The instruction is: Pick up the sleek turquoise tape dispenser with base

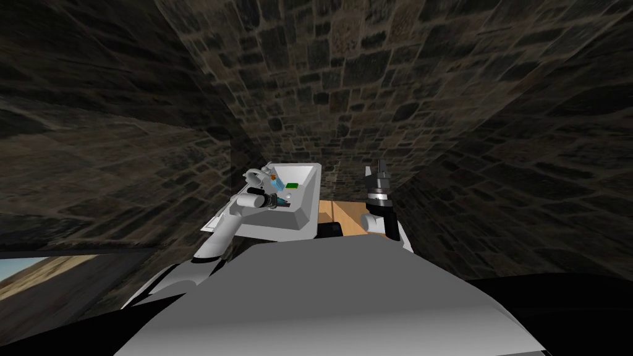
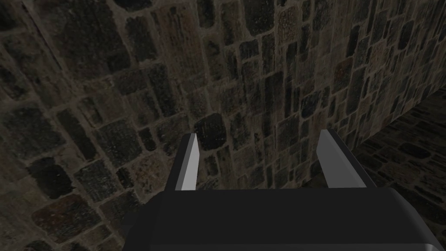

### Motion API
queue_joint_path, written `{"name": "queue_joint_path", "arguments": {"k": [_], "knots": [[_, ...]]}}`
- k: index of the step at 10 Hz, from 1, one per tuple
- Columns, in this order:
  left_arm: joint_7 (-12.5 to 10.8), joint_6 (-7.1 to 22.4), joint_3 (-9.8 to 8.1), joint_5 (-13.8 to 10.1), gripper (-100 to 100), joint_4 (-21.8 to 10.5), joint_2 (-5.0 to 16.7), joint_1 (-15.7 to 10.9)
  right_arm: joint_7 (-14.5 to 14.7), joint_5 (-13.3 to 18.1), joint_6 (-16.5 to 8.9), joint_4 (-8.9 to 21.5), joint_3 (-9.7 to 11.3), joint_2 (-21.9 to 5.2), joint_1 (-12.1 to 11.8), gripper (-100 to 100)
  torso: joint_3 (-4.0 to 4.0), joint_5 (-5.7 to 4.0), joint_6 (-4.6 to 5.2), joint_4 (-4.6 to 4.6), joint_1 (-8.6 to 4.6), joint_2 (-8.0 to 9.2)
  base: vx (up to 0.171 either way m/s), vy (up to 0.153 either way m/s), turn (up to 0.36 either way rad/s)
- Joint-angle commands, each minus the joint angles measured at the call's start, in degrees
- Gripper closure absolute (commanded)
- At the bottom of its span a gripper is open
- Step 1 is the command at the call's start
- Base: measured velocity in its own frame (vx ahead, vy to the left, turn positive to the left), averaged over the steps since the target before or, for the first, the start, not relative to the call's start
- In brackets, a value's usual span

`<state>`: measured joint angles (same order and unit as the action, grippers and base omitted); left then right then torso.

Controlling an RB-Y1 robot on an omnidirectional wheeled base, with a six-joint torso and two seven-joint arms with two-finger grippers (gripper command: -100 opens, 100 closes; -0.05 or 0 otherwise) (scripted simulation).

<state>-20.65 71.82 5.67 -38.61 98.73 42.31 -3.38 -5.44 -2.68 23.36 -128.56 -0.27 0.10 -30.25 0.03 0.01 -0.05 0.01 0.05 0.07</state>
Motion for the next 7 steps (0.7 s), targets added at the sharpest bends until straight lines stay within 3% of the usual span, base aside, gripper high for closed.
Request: {"name": "queue_joint_path", "arguments": {"k": [1,4,6,7], "knots": [[-0.5,0.9,-0.03,-0.5,100,1.8,0.6,0.3,0.0,0.0,0.0,0.0,0.0,0.0,0.0,0,0.00,0.00,0.00,0.00,0.00,0.00,0.012,0.004,0.100],[-1.6,2.8,0.06,-1.1,100,5.0,1.5,0.7,0.0,0.0,0.0,0.0,0.0,0.0,0.0,0,0.00,0.00,-0.02,0.01,0.02,-0.01,0.017,0.005,0.079],[-1.5,2.7,0.01,-1.1,100,5.2,1.5,0.9,0.0,0.0,0.0,0.0,0.0,0.0,0.0,0,0.02,-0.02,-0.01,0.02,-0.01,0.01,0.005,0.002,0.021],[-1.6,2.8,-0.01,-1.2,0,5.3,1.6,0.9,0.0,0.0,0.0,0.0,0.0,0.0,0.0,0,0.01,-0.02,0.01,0.02,-0.02,0.01,0.000,0.000,0.000]]}}
